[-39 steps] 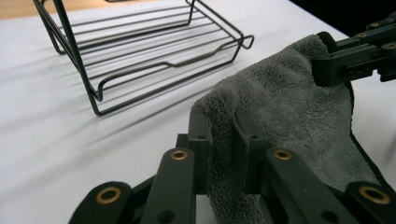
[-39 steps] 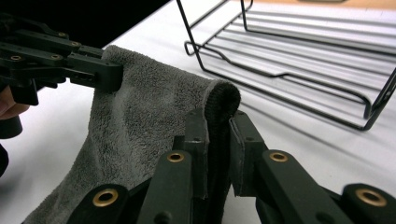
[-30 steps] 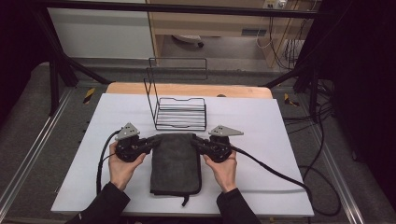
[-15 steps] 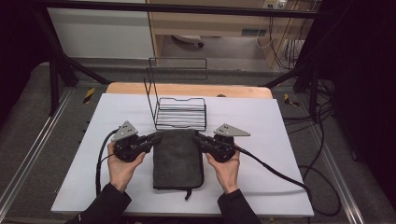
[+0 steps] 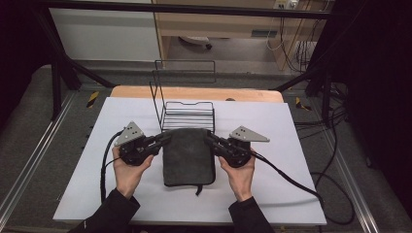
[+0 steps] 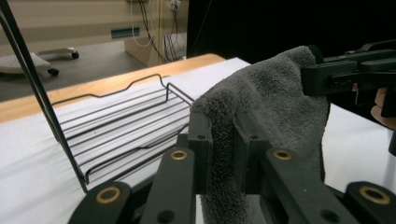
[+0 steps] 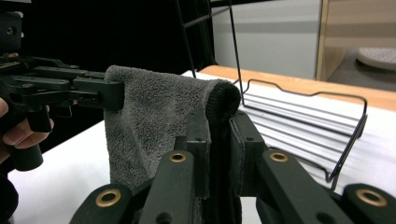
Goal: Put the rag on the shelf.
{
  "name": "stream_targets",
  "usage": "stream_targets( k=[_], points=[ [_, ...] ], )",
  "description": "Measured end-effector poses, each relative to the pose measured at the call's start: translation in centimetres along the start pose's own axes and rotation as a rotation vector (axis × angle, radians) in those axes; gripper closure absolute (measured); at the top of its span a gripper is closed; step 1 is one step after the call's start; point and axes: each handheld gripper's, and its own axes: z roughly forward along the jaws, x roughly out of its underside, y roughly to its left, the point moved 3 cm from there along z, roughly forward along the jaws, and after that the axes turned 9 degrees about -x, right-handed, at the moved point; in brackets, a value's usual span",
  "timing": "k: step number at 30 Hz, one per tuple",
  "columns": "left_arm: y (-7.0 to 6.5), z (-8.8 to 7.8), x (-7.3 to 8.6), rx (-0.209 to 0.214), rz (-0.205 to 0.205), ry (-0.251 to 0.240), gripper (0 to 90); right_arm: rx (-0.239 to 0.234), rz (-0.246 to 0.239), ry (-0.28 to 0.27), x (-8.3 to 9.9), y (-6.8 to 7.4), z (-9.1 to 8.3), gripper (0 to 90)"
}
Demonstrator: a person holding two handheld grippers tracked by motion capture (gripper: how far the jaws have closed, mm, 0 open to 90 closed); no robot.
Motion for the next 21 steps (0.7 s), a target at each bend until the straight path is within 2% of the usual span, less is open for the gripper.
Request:
stream_targets(
  k=[21],
  points=[
    [-0.3,-1.8,-4.5,0.006,0.014,-0.147,79.2,0.02,-0.108,-0.127,-4.4,1.4,-1.3,80.7]
  ],
)
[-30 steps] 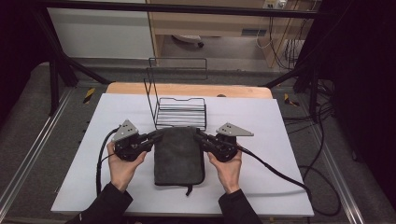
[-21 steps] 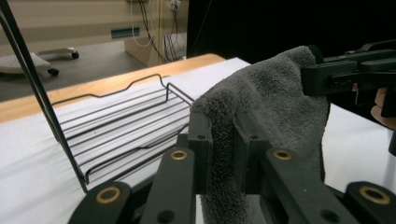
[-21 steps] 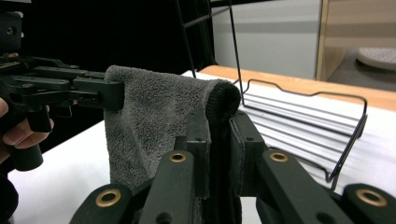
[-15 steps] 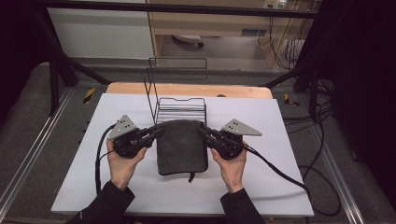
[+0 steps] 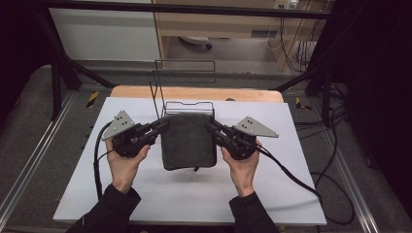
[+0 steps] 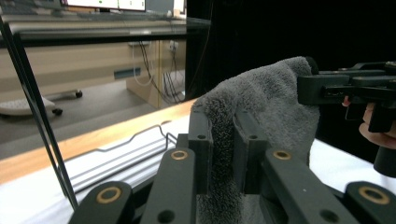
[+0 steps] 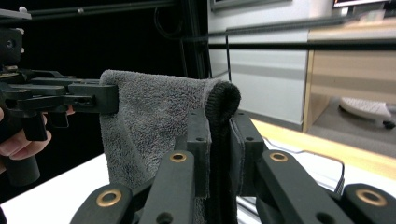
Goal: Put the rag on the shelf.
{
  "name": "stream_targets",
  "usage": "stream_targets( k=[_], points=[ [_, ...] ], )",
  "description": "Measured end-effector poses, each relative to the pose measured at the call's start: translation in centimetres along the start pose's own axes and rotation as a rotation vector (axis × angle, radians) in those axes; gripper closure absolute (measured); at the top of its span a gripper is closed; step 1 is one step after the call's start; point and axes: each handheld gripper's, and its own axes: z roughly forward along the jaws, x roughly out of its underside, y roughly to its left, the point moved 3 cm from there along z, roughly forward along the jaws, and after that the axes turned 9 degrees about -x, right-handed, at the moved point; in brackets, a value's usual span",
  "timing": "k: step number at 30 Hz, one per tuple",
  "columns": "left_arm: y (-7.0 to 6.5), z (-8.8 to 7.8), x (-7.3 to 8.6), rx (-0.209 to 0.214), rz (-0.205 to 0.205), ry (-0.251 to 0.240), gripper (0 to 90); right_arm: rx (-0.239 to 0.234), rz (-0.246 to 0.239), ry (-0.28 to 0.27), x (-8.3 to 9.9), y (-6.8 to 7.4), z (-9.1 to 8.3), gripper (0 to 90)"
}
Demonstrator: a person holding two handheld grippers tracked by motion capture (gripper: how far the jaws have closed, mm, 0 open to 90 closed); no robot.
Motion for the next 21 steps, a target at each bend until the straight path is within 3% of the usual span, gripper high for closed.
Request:
stream_targets(
  k=[21],
  points=[
    [0.4,0.2,-4.7,-0.009,0.004,-0.117,79.2,0.038,-0.066,-0.122,-4.7,0.3,0.1,80.8]
  ],
)
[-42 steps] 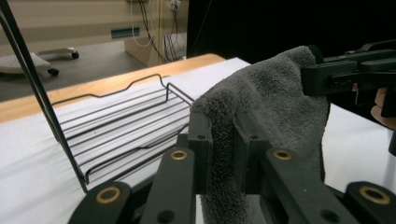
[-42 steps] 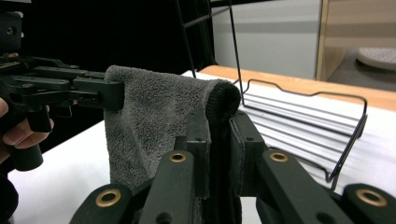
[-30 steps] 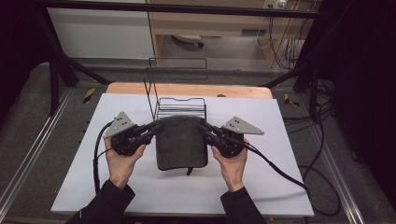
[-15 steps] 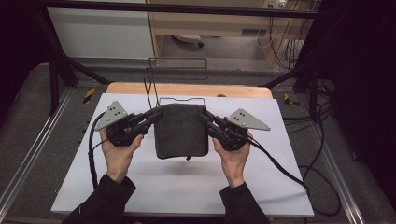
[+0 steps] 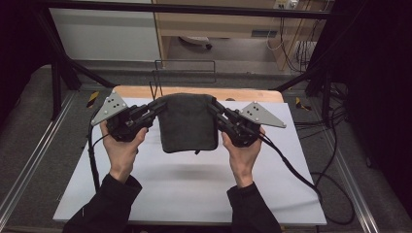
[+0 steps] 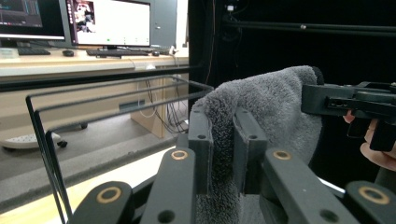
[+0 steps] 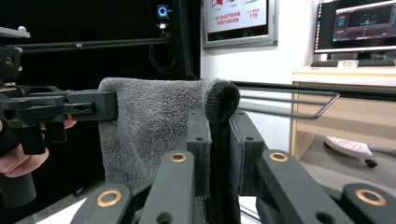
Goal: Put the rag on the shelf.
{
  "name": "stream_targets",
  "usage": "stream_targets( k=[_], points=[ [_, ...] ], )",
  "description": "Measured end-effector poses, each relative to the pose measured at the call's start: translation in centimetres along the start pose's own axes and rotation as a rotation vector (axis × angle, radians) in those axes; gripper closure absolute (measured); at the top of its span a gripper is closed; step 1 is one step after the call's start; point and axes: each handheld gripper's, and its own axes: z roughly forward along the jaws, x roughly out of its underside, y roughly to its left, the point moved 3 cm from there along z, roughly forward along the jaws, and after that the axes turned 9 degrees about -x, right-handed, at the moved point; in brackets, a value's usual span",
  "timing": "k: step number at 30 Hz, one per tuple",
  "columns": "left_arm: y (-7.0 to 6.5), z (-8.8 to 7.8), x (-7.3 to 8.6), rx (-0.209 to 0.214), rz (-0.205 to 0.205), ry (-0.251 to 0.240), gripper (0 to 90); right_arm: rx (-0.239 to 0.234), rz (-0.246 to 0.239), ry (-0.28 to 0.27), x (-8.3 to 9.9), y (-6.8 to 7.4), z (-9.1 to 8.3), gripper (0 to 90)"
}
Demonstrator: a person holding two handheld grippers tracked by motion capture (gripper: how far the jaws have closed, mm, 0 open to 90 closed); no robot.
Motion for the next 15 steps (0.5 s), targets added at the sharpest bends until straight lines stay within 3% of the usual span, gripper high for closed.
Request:
stream_targets(
  k=[15],
  points=[
    [0.8,0.7,-2.2,-0.013,-0.031,-0.067,79.2,0.02,-0.032,-0.049,-2.8,-0.3,1.2,80.9]
  ],
)
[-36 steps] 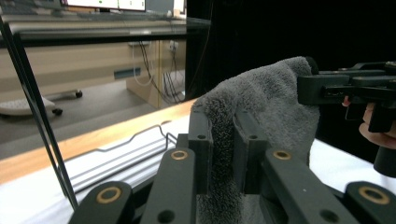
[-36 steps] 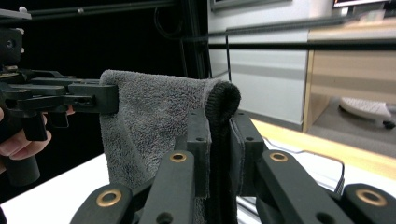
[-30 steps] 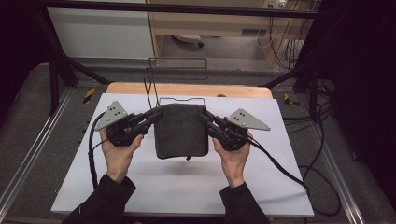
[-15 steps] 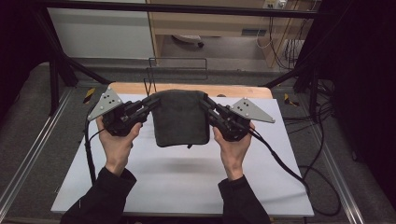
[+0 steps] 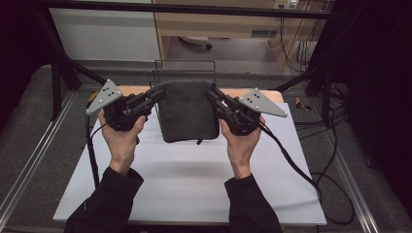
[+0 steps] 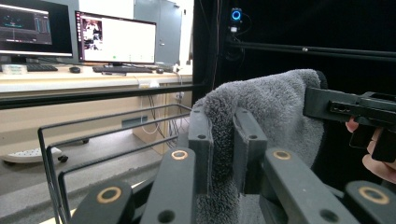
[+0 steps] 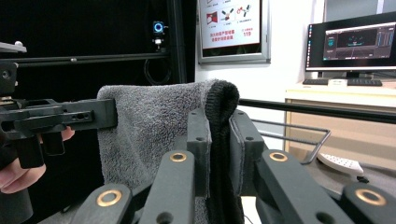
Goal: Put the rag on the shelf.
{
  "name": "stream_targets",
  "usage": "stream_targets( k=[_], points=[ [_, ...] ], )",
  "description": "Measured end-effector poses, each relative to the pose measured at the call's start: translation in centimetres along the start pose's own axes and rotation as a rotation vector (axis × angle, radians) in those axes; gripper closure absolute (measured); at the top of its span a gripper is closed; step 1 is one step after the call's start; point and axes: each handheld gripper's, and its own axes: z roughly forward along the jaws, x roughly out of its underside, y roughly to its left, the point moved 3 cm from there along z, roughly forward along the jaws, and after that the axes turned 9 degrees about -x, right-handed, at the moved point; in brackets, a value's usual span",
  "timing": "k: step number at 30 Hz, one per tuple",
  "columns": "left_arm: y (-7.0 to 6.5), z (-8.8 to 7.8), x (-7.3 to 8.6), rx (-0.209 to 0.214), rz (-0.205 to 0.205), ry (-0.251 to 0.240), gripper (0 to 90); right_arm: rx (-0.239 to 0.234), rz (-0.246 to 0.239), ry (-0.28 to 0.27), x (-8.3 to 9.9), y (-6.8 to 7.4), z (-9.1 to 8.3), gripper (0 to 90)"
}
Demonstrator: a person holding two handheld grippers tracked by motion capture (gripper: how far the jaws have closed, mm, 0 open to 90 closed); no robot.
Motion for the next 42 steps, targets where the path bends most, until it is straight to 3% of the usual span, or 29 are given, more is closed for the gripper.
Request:
stream_targets(
  k=[21,27,42],
  points=[
    [1.6,1.5,-3.5,-0.018,-0.027,-0.061,79.3,0.016,-0.032,-0.04,-3.4,-0.7,2.5,80.9],
    [2.2,2.3,-4.5,-0.013,-0.054,-0.073,79.3,0.022,-0.039,-0.046,-4.6,-1.2,3.3,81.0],
    [3.3,4.4,-7.8,-0.03,-0.038,-0.094,79.4,0.038,-0.055,-0.072,-7.5,-2.9,5.3,81.1]
  ],
)
